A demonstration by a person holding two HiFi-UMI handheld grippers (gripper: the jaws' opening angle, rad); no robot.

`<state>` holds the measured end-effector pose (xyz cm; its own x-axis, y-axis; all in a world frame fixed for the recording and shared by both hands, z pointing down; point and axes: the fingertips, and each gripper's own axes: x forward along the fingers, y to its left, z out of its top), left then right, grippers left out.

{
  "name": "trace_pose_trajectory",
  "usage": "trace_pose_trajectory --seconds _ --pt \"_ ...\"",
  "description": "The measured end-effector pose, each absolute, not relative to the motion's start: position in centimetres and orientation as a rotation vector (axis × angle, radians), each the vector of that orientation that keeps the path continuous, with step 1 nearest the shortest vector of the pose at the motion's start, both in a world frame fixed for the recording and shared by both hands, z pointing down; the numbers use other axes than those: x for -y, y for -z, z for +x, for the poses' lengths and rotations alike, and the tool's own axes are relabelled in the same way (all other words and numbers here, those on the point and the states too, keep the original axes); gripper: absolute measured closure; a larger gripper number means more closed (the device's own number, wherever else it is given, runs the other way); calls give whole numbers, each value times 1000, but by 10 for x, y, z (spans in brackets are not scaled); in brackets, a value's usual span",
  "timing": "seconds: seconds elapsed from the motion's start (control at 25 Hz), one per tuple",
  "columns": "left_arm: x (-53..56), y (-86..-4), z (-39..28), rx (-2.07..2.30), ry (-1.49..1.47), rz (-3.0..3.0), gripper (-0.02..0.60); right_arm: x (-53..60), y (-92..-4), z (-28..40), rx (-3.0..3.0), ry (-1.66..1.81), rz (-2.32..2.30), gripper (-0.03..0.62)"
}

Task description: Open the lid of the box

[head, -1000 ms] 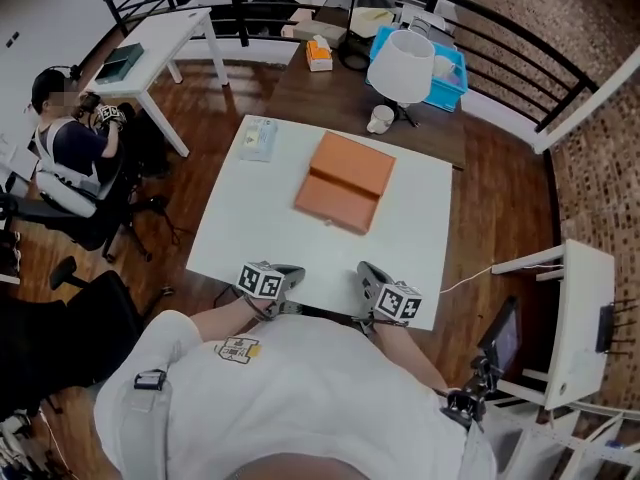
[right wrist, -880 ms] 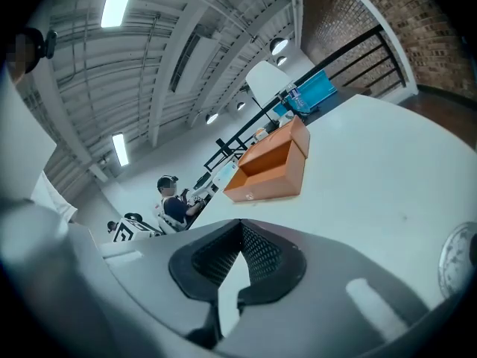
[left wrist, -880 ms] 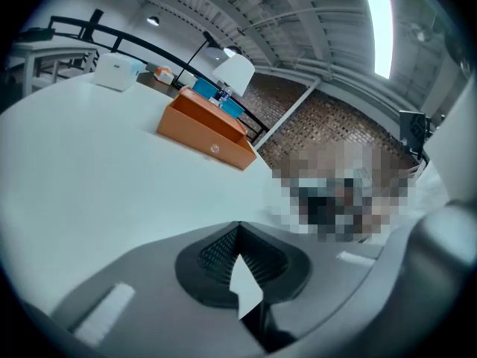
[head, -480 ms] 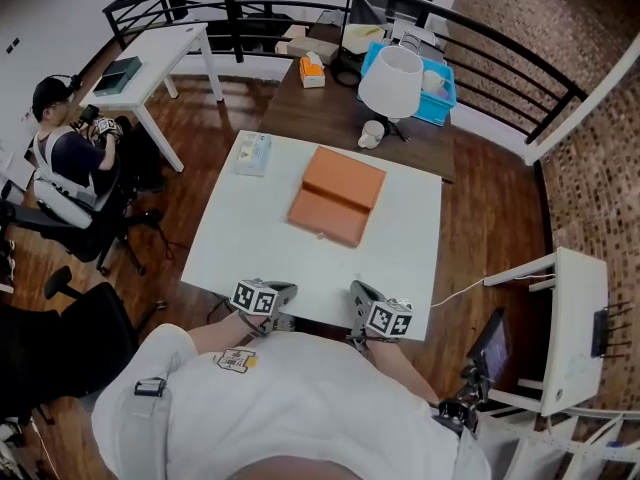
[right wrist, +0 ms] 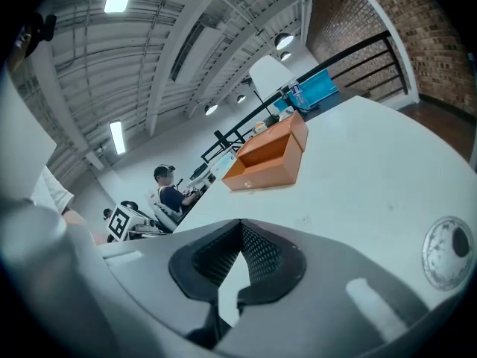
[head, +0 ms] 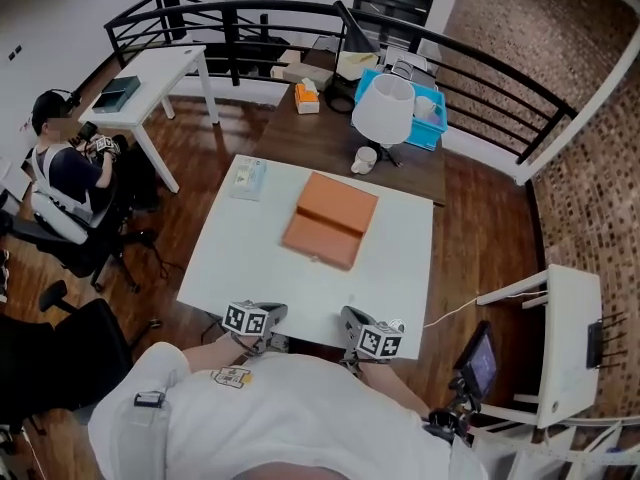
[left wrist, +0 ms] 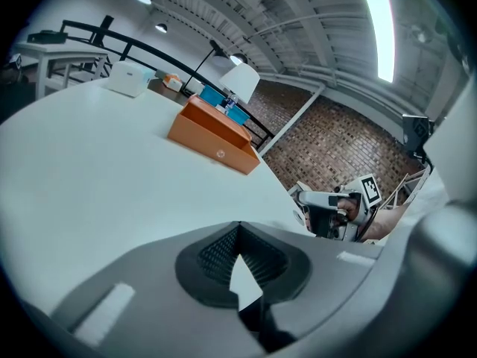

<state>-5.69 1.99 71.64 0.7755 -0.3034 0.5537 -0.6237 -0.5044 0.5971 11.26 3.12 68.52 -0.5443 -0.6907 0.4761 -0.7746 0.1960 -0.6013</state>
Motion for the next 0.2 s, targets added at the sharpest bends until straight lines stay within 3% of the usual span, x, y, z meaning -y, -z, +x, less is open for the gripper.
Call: trace_pose_trajectory --seconds 0.2 --pt "-21 -722 -55 676 -481 2116 581 -26 -684 112 2370 -1267 1443 595"
